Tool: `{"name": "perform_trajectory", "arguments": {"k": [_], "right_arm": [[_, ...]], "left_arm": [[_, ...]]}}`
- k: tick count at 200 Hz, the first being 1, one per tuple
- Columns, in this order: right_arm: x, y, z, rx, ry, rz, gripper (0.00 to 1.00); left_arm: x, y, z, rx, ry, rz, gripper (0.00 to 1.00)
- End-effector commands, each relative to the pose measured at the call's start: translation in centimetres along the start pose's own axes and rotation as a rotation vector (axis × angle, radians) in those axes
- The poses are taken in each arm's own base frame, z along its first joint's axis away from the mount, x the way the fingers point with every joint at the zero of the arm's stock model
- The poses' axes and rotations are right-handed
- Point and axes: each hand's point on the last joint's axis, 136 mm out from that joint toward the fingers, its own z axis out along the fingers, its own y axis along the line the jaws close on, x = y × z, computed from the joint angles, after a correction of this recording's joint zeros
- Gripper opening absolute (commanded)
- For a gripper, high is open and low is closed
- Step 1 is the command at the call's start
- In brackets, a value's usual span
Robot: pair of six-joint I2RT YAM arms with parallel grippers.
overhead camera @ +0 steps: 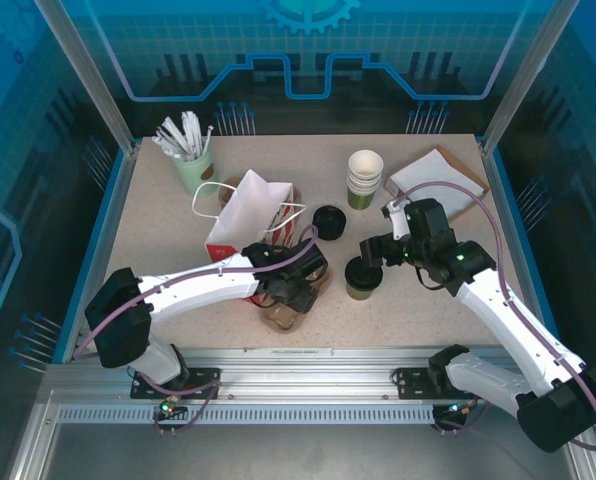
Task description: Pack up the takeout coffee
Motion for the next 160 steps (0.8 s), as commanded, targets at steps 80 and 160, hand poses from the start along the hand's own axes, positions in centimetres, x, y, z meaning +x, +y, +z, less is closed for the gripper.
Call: {"name": "perform_trajectory", "arguments": {"k": [80, 160], "right_arm": [[0.6, -0.1, 0.4, -0.015, 0.014, 0.028, 0.86], [0.8, 0.2, 0.6, -0.036, 0.018, 0.033, 0.86]], "left_arm": [[0.0, 1.5, 3.9, 0.000, 0.067, -0.100, 0.50], [-0.1, 2.3, 4.7, -0.041, 0.088, -0.081, 0.49]]}}
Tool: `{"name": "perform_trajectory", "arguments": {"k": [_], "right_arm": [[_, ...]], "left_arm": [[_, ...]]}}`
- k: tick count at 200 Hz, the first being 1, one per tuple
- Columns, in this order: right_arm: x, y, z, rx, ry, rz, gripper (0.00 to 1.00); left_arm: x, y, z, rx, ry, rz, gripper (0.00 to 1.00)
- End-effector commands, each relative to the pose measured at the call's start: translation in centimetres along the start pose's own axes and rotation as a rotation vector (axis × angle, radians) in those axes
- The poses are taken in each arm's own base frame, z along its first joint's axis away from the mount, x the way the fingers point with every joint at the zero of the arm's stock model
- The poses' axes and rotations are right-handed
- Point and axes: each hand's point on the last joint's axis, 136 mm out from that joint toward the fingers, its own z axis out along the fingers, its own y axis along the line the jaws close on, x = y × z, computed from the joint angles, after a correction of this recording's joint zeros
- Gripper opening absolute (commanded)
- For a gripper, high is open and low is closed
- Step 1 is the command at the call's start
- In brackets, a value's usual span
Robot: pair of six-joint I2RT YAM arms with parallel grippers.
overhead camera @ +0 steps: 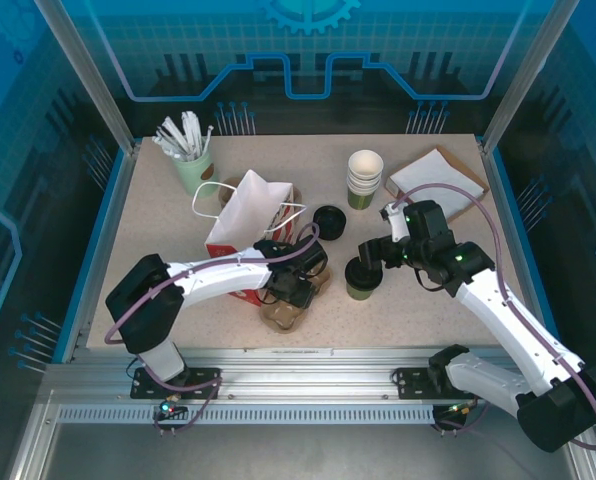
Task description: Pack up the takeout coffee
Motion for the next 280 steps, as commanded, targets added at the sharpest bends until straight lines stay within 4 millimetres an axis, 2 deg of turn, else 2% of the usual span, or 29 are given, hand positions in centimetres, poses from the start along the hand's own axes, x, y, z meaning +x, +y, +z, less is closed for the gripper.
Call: {"name": "perform_trajectory", "arguments": {"k": [1, 217, 280], "right_arm": [[0.2, -0.2, 0.3, -0.008, 0.003, 0.027, 0.87], [0.6, 0.3, 1.3, -0.041, 0.031, 0.037, 0.87], [0.9, 0.3, 1.5, -0.044, 0.041, 0.038, 0.86]], "left_arm": [[-0.1, 0.5, 0.4, -0.018, 0.016, 0.004, 0.50], [-1.5, -0.1, 0.9, -0.018, -0.001, 0.065, 0.51], [-1.6, -0.2, 0.8, -0.015, -0.005, 0.068, 0.47]]}}
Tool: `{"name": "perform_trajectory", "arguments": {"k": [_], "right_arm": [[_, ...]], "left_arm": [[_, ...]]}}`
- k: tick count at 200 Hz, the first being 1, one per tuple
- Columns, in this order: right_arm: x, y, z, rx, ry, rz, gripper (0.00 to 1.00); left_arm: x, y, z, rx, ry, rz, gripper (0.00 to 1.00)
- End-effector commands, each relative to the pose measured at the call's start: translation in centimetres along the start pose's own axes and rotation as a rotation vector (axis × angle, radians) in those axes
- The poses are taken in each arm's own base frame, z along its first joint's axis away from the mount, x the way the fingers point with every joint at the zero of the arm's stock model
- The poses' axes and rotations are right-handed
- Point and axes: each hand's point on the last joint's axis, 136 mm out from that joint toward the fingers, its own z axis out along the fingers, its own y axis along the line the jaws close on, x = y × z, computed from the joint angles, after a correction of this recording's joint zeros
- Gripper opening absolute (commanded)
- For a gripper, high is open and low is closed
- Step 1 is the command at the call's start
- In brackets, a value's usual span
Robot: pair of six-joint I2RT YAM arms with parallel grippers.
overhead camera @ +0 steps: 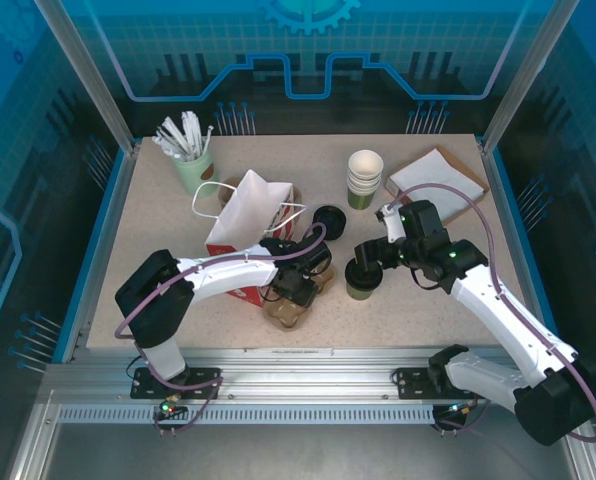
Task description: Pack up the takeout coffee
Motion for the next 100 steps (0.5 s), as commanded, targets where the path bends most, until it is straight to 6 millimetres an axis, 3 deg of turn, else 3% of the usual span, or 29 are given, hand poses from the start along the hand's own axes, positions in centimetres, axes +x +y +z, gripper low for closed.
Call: {"name": "perform_trajectory", "arguments": {"k": [1, 100], "right_arm": [[0.17, -0.20, 0.28, -0.010, 0.003, 0.027, 0.86], [0.44, -0.11, 0.39, -0.016, 0.011, 0.028, 0.87]], "left_arm": [[-0.82, -0.09, -0.01, 0.000, -0.014, 0.014, 0.47], [-1.39, -0.11, -0.47, -0.034, -0.040, 0.049, 0.50]]}}
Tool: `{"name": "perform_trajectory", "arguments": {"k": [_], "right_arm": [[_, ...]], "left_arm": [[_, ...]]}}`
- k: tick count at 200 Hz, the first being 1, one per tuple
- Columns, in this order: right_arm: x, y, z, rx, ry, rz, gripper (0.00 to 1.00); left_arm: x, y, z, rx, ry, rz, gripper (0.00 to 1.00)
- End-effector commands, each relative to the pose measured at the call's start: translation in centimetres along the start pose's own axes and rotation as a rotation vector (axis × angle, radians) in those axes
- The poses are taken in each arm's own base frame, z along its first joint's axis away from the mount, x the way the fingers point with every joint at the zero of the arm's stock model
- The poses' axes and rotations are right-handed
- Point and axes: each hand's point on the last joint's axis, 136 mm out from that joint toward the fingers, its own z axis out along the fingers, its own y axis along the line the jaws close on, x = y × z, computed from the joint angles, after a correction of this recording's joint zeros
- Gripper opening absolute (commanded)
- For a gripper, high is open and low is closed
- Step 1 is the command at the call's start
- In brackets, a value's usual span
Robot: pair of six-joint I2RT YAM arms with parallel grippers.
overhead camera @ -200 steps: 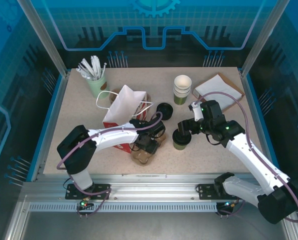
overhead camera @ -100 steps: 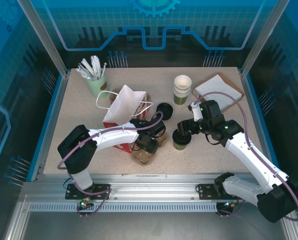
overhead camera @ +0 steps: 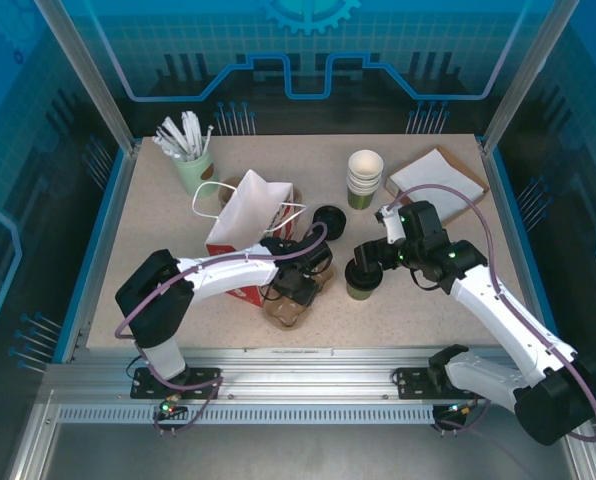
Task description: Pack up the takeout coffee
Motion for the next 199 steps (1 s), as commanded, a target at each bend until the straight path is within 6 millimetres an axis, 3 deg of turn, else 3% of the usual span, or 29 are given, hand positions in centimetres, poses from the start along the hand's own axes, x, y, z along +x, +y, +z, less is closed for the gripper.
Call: {"name": "perform_trajectory", "arguments": {"k": [1, 96, 154, 199], "right_arm": [[0.1, -0.3, 0.2, -0.003, 0.003, 0.025, 0.87], [0.4, -0.3, 0.3, -0.002, 0.008, 0.025, 0.87], [0.3, -0.4, 0.1, 0.003, 0.006, 0.022, 0.87], [-0.2, -0.3, -0.2, 0.005, -0.005, 0.020, 0.87]], "left_arm": [[-0.8, -0.2, -0.2, -0.018, -0.021, 0.032, 0.50], [-0.6, -0.3, 0.6, -0.019, 0.004, 0.038, 0.50], [0.1, 0.0, 0.9, -0.024, 0.023, 0.031, 0.43], [-0.2, -0.1, -0.5, -0.010, -0.010, 0.021, 0.38]]}}
